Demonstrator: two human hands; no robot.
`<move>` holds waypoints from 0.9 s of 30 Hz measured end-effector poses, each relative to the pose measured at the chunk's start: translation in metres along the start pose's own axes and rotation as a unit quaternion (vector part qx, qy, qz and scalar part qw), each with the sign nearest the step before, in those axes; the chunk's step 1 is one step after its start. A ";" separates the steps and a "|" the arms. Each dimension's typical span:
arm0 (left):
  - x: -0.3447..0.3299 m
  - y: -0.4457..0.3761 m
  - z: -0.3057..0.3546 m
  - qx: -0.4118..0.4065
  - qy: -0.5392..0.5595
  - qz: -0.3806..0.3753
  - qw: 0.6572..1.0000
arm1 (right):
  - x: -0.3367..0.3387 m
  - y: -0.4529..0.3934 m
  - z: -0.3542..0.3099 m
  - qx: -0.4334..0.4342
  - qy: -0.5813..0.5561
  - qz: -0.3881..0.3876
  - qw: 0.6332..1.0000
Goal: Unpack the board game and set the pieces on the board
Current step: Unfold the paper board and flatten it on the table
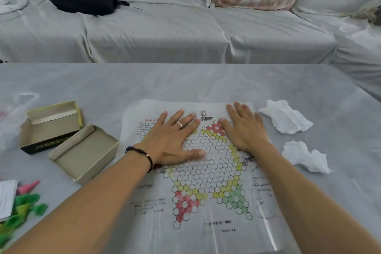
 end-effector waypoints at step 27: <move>-0.008 0.082 -0.029 0.120 0.092 0.013 0.988 | 0.001 0.032 -0.143 0.083 -0.039 0.030 0.995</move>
Point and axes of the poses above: each hand's wrist, its own y-axis away from the middle knuckle, its own x-axis out of the back of the hand, z = x × y, the point moved 7 cm from there along -y, towards the middle knuckle, and after that the axes turned 15 degrees about x, right-handed, at the moved point
